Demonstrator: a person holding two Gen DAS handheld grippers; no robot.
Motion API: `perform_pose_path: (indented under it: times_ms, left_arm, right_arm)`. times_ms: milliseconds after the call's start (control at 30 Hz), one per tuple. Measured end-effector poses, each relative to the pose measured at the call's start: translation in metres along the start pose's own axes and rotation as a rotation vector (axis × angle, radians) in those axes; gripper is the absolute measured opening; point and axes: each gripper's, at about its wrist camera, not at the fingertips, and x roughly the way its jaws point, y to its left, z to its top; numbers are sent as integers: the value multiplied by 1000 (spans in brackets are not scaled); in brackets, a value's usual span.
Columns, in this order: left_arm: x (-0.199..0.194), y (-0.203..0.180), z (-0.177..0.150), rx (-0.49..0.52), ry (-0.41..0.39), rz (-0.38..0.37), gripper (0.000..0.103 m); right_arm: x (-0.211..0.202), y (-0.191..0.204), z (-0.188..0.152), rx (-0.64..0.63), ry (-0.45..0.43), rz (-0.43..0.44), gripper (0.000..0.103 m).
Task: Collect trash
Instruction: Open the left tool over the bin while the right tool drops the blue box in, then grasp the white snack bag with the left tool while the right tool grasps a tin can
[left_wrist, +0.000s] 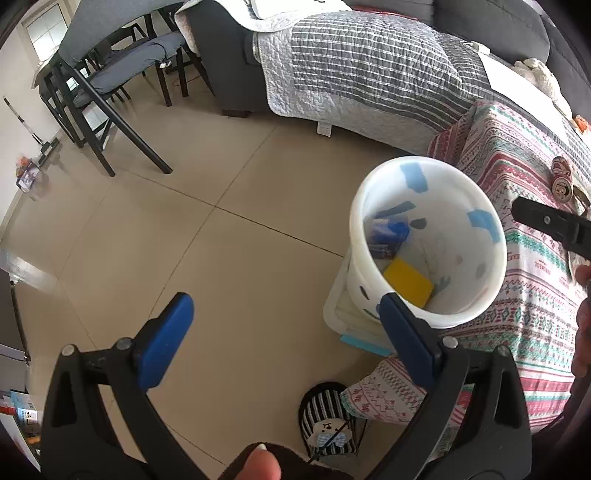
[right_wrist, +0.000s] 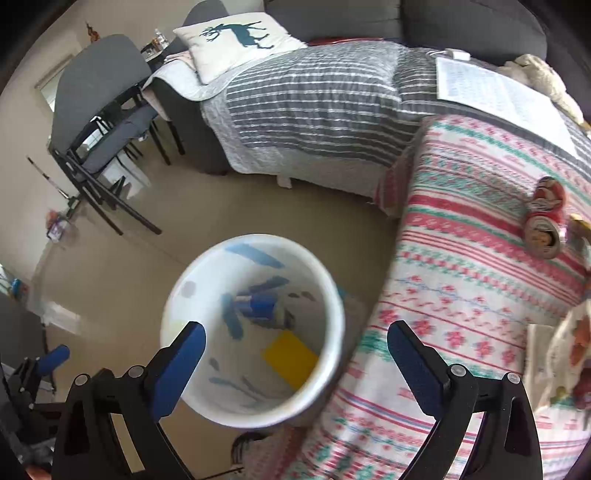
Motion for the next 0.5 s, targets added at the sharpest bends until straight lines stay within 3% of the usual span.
perform_pose_path:
  times_ms: [300,500]
  left_arm:
    - [-12,-36,7,40,-11,-52,100]
    - [-23,-70,11,85,-8,-101,100]
  right_arm:
    - [-52,-52,-13,6,-30,-118,100]
    - [-94,-108,-25,49,-55,-191,100]
